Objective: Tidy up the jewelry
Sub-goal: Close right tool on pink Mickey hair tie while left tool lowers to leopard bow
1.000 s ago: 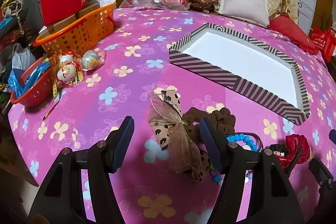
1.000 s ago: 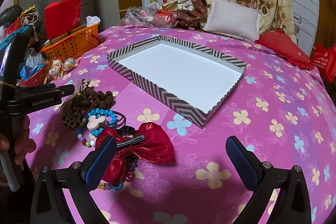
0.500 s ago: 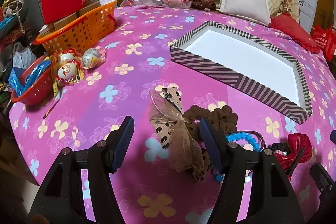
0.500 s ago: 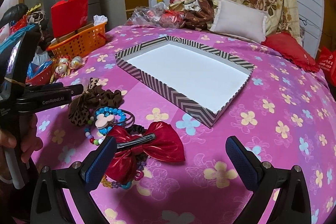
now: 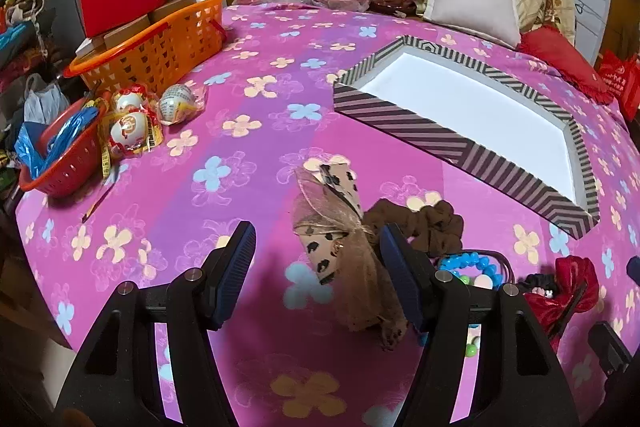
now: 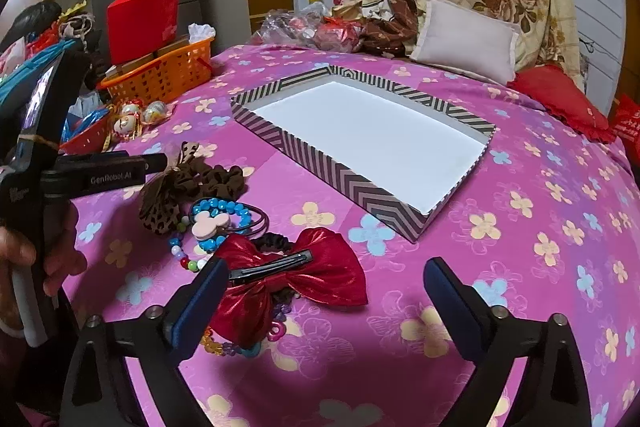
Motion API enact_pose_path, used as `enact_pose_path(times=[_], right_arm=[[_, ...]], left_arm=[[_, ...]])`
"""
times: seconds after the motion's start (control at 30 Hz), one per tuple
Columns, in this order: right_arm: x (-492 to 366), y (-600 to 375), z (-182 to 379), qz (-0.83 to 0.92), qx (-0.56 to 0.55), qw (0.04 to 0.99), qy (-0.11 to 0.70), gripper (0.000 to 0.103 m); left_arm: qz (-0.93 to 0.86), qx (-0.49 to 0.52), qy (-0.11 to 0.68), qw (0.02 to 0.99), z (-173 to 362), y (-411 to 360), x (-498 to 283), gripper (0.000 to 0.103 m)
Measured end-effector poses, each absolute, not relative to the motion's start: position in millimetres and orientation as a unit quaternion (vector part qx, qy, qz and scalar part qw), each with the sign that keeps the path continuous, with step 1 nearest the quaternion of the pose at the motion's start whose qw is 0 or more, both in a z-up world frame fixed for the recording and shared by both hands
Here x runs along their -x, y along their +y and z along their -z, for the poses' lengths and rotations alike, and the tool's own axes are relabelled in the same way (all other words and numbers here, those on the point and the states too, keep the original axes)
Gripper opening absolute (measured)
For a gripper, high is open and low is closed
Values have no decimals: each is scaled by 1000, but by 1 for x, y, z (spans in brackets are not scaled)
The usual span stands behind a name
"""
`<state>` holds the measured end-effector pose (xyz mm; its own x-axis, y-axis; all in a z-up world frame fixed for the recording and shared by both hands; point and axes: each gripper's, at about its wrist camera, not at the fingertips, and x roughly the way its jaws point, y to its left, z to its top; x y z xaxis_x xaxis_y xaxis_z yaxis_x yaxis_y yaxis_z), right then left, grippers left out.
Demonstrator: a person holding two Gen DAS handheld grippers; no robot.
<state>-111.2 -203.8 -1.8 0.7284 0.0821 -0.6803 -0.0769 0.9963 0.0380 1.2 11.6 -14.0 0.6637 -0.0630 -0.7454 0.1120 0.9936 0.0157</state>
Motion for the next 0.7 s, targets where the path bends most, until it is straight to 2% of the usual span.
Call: enact_pose_path(times=[0.07, 0.13, 0.3, 0.47, 0.6, 0.7], right_arm=[[111, -203, 1, -49, -12, 929, 367, 95], [110, -200, 0, -57, -17, 928, 367, 87], [104, -180, -5, -89, -12, 922, 376, 79], [94, -149, -8, -119, 25, 914, 387, 77], [74, -130, 4, -139, 34, 900, 411, 64], [62, -123, 13, -142, 39, 892, 427, 64]], left_arm=[[45, -20, 411, 910, 14, 18, -5, 65], [39, -9, 418, 908, 15, 26, -8, 65], [38, 34, 442, 896, 18, 47, -19, 65], [33, 78, 461, 883, 22, 63, -26, 65], [38, 82, 467, 880, 22, 61, -27, 65], [42, 81, 464, 881, 20, 60, -27, 65]])
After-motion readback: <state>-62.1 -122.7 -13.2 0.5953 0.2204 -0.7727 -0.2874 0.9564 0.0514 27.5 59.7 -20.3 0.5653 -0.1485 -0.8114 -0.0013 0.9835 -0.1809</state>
